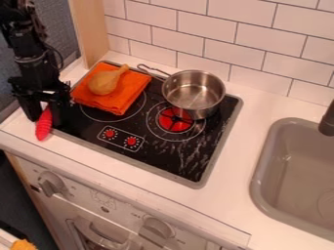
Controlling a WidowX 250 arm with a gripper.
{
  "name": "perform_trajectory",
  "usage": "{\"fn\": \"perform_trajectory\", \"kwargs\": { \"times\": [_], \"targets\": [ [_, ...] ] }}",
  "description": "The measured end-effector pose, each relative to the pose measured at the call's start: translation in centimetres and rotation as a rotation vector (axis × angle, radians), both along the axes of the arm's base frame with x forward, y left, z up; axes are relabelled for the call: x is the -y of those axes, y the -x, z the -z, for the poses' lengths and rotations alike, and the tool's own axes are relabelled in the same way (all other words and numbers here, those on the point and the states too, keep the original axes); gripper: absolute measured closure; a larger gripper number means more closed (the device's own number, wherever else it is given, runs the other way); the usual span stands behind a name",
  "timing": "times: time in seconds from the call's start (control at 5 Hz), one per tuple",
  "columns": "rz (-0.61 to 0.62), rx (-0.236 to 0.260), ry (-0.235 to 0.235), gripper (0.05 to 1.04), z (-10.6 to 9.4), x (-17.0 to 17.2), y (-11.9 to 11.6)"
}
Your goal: Moved the fork to the bottom right corner of the burner
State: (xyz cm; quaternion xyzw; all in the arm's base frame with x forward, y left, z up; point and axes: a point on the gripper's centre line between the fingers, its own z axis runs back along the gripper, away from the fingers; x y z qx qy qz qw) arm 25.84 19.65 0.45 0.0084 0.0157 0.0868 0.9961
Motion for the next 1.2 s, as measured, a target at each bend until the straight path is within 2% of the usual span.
{"fn": "perform_trajectory", "kwargs": {
  "times": [0.2,0.4,0.6,0.8,1.0,1.2],
  "targets": [
    [-0.01,0.006,-0.005,0.629,0.0,-0.1,-0.1],
    [-0.024,0.009,-0.001,0.704,-0.1,0.1,0.0],
    [-0.059,0.006,0.0,0.705,-0.5,0.7,0.8],
    [-0.157,0.062,-0.068,0.705,-4.9,2.5,2.0],
    [-0.096,0.097,-0.069,0.705,-6.9,6.4,1.4],
    [0.067,0.097,-0.009,0.705,-6.0,11.3,0.1]
  ]
}}
